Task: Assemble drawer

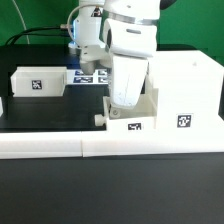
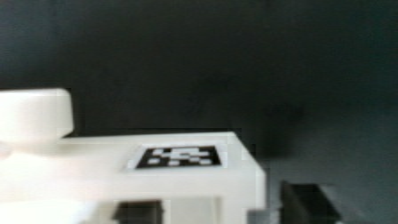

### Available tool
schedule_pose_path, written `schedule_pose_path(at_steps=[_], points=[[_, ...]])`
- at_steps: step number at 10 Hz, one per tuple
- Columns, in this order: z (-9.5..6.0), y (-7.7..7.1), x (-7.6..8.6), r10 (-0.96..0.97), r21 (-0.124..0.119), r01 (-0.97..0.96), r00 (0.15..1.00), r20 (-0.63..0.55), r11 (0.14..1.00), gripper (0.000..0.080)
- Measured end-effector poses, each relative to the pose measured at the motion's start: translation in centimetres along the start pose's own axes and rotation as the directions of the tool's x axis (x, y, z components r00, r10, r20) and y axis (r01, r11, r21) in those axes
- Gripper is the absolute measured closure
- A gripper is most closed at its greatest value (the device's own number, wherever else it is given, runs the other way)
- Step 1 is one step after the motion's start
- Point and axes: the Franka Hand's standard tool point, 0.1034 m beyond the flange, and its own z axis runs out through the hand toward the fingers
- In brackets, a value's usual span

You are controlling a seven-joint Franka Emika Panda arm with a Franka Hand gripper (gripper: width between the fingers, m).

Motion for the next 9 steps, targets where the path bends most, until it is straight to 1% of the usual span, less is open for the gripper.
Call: schedule_pose_path(at_steps=[1,2,3,4,5,6,8,9], points=[[-0.8,0.1,0.1,0.001,0.005,-0.001,1.000,0.004,1.000,0.0327],[-1.4,0.1,0.0,0.001,0.013,-0.001,1.000,0.008,1.000,0.0212],[-2.1,0.1,-0.3,0.004,0.020,-0.005,1.000,0.014,1.000,0.0212],[-2.8,0.2,-0.6,0.009,0.021,-0.009,1.000,0.017,1.000,0.0162],[-3.0,0.2,-1.4,-0.005,0.020,0.004,1.000,0.019,1.000,0.0153],[-2.9,0.0,-2.7,-0.014,0.023,0.013,1.000,0.022,1.000,0.0153],[-2.1,-0.7,-5.2,-0.053,0.041,0.052,0.998,0.023,0.998,0.0151],[-2.2,-0.7,-5.2,-0.046,0.041,0.045,0.999,0.021,0.998,0.0151]])
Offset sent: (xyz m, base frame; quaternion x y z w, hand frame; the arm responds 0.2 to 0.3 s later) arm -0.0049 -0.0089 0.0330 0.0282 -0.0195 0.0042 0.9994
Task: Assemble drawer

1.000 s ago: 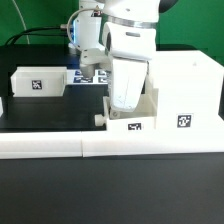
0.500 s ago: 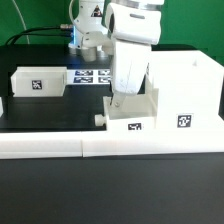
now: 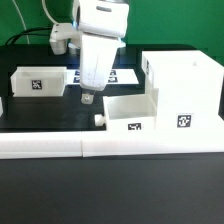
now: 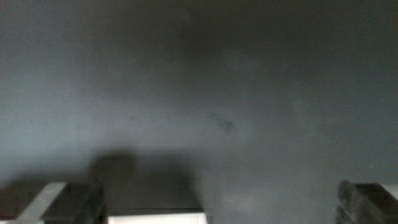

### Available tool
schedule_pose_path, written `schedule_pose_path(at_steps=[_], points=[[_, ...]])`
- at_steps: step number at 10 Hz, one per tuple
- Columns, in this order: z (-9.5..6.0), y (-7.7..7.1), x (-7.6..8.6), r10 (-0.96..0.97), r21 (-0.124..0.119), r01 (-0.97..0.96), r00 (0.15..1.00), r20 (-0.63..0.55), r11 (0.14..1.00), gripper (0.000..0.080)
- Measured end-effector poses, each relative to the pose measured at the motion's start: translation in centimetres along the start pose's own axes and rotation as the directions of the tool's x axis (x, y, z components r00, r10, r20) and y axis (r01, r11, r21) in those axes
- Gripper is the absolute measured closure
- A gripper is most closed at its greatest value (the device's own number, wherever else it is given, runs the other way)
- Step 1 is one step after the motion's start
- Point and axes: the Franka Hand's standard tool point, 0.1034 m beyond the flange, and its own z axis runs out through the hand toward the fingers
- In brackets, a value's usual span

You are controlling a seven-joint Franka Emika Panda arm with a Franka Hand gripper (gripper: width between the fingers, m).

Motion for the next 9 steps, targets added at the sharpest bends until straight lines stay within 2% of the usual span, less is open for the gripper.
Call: schedule_pose_path(at_steps=[3,4,7,9], points=[[0.4,0.0,-0.6,-0.034,-0.001,0.034,0.999,-0.023,0.999,0.0151],[1.3,-0.1,-1.6,-0.036,0.001,0.037,0.996,-0.079,0.999,0.0151],[2.6,0.3,-2.5,-0.042,0.025,0.047,0.981,-0.191,0.999,0.0151],[3.1,0.4,-2.4,-0.031,0.042,0.043,0.965,-0.259,0.998,0.0151]])
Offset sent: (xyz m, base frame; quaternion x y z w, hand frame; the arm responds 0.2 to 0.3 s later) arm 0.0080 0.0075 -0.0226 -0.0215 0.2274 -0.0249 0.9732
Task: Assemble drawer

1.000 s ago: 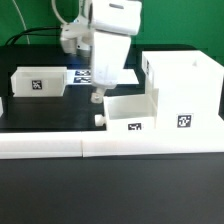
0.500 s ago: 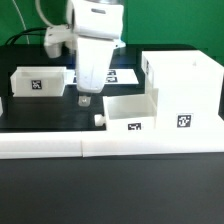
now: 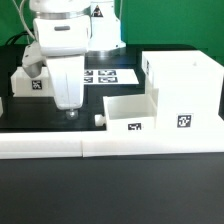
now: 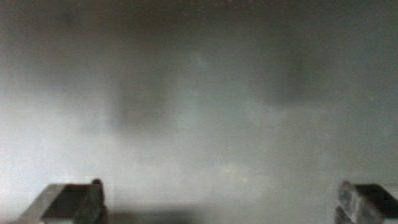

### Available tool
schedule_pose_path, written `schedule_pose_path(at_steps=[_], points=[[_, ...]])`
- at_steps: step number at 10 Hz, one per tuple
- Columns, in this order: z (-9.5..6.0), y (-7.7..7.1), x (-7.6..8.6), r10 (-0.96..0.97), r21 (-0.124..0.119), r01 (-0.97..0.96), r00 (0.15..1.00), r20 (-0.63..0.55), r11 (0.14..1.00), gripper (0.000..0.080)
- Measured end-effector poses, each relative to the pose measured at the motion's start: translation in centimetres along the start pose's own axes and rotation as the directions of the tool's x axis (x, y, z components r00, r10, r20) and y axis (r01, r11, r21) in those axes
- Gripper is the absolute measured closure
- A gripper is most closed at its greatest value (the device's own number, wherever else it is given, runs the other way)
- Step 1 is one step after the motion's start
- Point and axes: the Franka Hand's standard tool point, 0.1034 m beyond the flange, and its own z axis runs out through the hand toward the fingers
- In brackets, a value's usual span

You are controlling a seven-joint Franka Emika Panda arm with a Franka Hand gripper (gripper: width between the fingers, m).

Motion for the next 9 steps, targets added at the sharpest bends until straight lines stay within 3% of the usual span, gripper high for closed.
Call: schedule_pose_path(at_steps=[4,9], points=[[1.4,0.1,3.4,0.060,0.022,-0.060,0.998,-0.018,0.998,0.0151],[1.2,0.9,7.3,0.125,0.020,-0.124,0.992,-0.035,0.992,0.0151]])
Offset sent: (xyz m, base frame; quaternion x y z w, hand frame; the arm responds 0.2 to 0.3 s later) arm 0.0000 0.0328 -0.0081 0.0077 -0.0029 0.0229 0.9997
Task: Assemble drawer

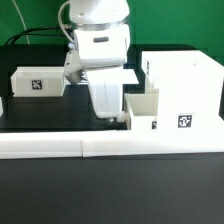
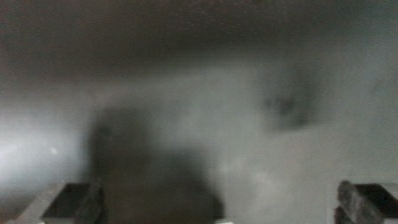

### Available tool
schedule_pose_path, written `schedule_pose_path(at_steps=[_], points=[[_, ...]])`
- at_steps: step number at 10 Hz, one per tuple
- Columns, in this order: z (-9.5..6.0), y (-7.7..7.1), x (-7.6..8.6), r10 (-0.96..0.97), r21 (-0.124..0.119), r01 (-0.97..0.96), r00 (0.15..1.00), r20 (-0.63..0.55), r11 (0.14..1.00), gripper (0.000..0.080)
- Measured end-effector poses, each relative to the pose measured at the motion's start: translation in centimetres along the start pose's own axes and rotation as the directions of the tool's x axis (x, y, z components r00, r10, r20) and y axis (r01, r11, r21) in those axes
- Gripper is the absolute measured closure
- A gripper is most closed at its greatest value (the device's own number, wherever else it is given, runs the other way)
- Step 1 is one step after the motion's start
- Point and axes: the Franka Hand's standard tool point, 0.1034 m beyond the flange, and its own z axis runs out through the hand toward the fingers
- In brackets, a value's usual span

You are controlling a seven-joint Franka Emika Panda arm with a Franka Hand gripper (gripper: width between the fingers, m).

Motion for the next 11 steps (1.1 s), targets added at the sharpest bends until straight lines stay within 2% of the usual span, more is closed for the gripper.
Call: schedule_pose_path(at_steps=[5,7,9,10,11], points=[[0.0,0.0,2.6,0.048,0.003,-0.048,0.999,-0.011,0.999,0.0151],[-0.1,0.0,2.7,0.069,0.013,-0.069,0.998,-0.002,0.998,0.0151],[-0.1,0.0,2.7,0.086,0.013,-0.086,0.996,-0.002,0.996,0.0151],[0.1,-0.2,2.5,0.092,0.009,-0.092,0.996,-0.002,0.996,0.0151],[0.3,-0.5,1.5,0.108,-0.001,-0.108,0.994,0.001,0.994,0.0151]])
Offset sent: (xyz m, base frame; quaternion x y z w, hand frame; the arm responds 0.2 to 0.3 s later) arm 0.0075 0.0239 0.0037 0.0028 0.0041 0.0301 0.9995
